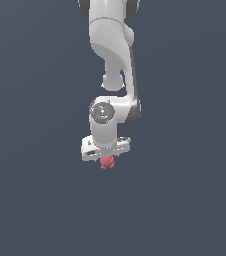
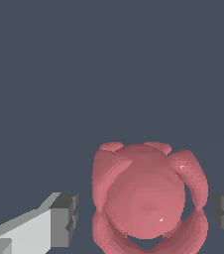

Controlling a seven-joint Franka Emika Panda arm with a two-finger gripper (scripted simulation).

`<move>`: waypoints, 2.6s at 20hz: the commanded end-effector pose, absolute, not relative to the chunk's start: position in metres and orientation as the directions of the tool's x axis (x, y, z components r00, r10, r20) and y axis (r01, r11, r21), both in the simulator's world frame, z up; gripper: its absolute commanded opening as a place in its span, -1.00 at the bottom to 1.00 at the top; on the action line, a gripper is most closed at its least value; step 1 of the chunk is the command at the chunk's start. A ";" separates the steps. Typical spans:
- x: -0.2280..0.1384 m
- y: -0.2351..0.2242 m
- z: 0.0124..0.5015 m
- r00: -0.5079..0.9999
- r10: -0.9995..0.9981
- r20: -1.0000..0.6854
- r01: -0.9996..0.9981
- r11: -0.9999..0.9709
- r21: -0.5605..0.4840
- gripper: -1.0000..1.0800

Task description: Pick up the object and move it to a goal position.

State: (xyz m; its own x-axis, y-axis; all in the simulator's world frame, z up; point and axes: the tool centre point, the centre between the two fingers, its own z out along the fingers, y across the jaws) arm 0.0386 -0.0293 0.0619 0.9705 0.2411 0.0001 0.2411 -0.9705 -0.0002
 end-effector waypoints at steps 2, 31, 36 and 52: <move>0.038 -0.030 0.045 0.970 0.242 0.000 0.242 -0.970 0.000 0.92; 0.064 -0.062 0.073 0.970 0.243 0.000 0.243 -0.970 0.000 -1.00; 0.083 -0.085 0.098 0.970 0.243 0.000 0.243 -0.970 0.000 -1.00; 0.130 -0.141 0.157 0.970 0.243 0.000 0.243 -0.970 0.000 -1.00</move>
